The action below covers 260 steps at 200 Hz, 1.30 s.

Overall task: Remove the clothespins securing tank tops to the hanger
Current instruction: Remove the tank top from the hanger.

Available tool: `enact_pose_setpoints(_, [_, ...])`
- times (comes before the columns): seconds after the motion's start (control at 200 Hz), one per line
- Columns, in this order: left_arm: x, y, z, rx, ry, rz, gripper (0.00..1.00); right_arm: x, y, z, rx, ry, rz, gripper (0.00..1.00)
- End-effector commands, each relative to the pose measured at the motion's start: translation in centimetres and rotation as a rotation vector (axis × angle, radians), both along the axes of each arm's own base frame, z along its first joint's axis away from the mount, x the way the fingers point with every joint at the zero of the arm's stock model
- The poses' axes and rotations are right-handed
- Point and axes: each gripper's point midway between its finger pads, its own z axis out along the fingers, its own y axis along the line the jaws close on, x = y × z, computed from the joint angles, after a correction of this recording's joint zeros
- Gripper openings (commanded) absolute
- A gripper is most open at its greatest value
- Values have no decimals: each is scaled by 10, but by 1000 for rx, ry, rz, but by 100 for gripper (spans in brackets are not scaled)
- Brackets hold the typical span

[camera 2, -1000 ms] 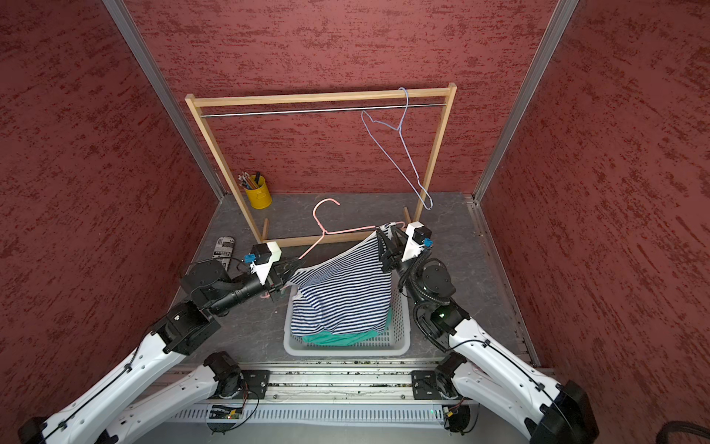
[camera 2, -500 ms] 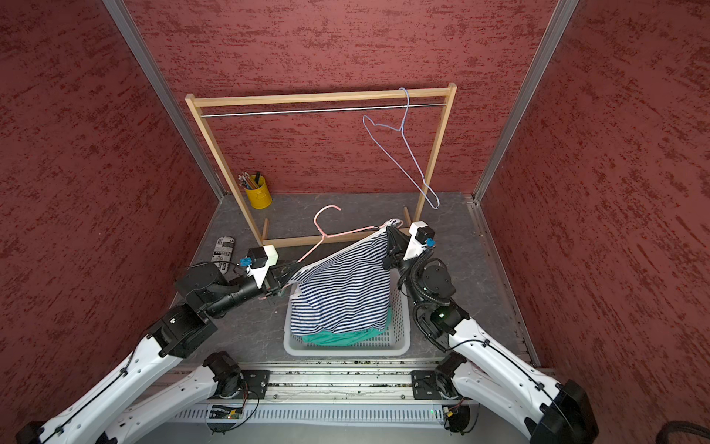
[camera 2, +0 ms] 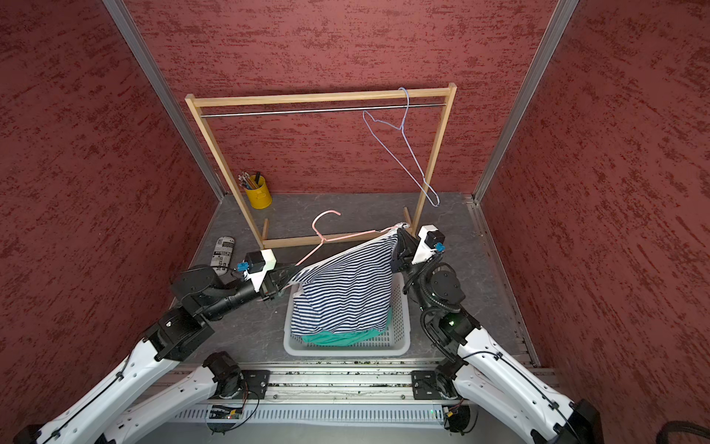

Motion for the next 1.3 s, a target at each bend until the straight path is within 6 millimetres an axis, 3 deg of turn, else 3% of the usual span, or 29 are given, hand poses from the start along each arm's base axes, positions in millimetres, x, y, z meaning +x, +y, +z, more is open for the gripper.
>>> enact_pose_setpoints(0.0, [-2,4,3,-3,-23,10,0,7,-27,-2,25,64,-111,0])
enact_pose_setpoints(0.255, [-5,8,2,-1,-47,24,0,10,-59,-26,122,146,-145,0])
enact_pose_setpoints(0.676, [-6,24,7,1,-89,92,0,17,-66,-38,82,215,-103,0])
enact_pose_setpoints(0.716, [-7,26,11,-11,-101,98,0,15,-60,-36,70,203,-63,0])
enact_pose_setpoints(0.847, [-4,22,19,-44,-114,89,0,5,-13,-34,-16,157,211,0])
enact_pose_setpoints(0.957, [-1,10,25,-63,-117,47,0,-16,27,-36,-71,126,481,0])
enact_pose_setpoints(1.132, [11,1,34,-81,-132,45,0,-31,47,-54,-144,194,633,1])
enact_pose_setpoints(1.297, [21,-7,45,-94,-149,50,0,-51,45,-66,-142,210,654,7])
